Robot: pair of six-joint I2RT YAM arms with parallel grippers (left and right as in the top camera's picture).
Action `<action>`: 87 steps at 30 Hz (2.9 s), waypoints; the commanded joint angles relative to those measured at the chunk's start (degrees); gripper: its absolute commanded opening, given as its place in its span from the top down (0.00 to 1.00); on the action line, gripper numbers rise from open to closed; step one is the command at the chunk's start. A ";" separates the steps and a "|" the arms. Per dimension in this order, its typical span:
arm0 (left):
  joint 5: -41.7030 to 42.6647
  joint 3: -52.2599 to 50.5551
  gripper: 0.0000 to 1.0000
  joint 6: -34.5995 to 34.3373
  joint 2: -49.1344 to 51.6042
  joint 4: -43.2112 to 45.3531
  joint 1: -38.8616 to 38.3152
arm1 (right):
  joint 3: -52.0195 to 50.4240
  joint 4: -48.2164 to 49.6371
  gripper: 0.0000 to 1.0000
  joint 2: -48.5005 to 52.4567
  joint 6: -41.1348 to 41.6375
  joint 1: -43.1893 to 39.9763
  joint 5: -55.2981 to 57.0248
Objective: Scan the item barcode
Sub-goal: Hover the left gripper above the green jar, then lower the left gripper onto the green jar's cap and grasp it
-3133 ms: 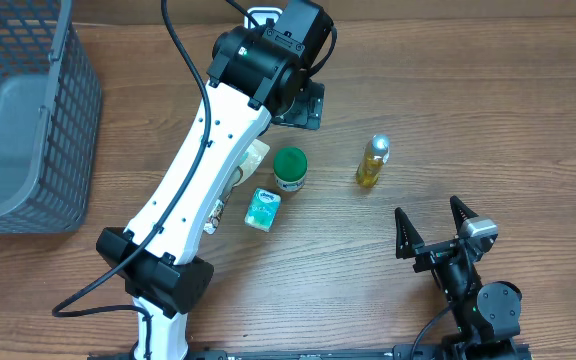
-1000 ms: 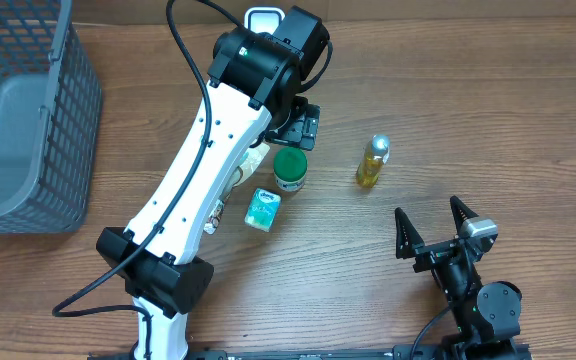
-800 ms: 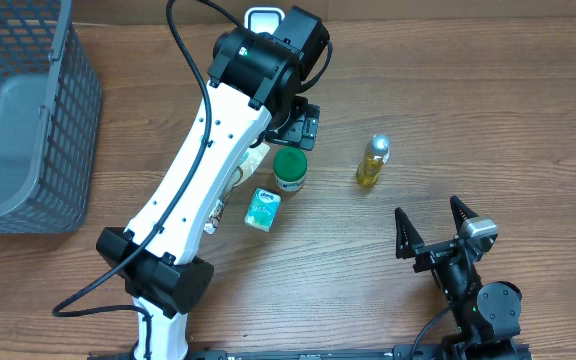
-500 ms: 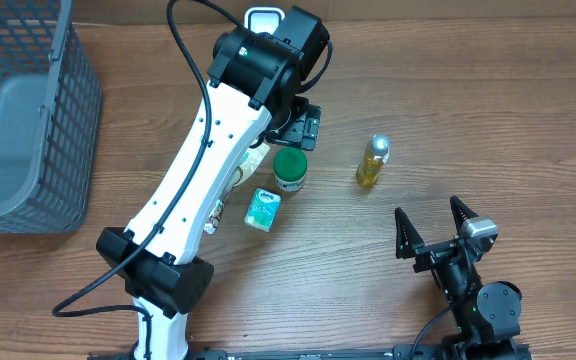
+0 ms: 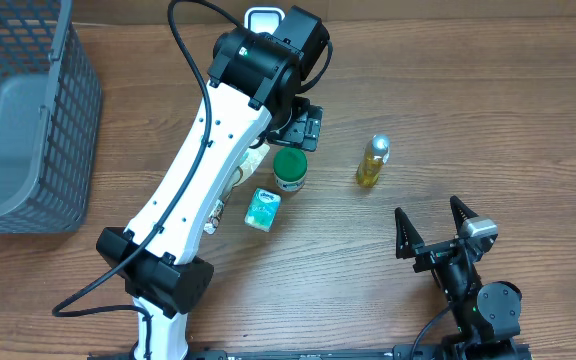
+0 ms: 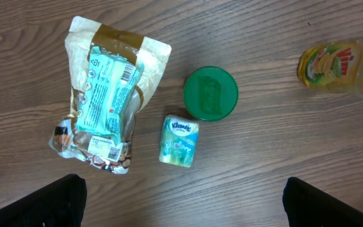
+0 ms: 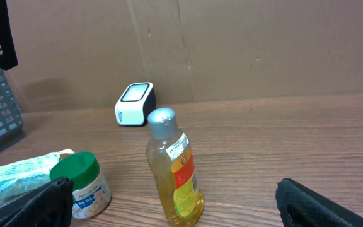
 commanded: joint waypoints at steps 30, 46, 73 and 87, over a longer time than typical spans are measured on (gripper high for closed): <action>1.97 -2.62 0.00 12.31 16.87 3.52 -3.08 | -0.59 0.17 0.00 -0.68 -0.22 -0.17 0.52; -1.07 -14.38 0.00 28.30 17.29 11.63 -2.08 | -0.61 0.17 0.00 -0.68 -0.22 -0.17 0.52; 3.85 -15.58 0.50 14.53 17.25 16.33 -1.46 | -0.59 0.17 0.00 -0.68 -0.22 -0.17 0.52; 3.87 -15.56 0.51 -8.04 15.82 16.41 -1.25 | -0.61 0.17 0.00 -0.68 -0.22 -0.17 0.52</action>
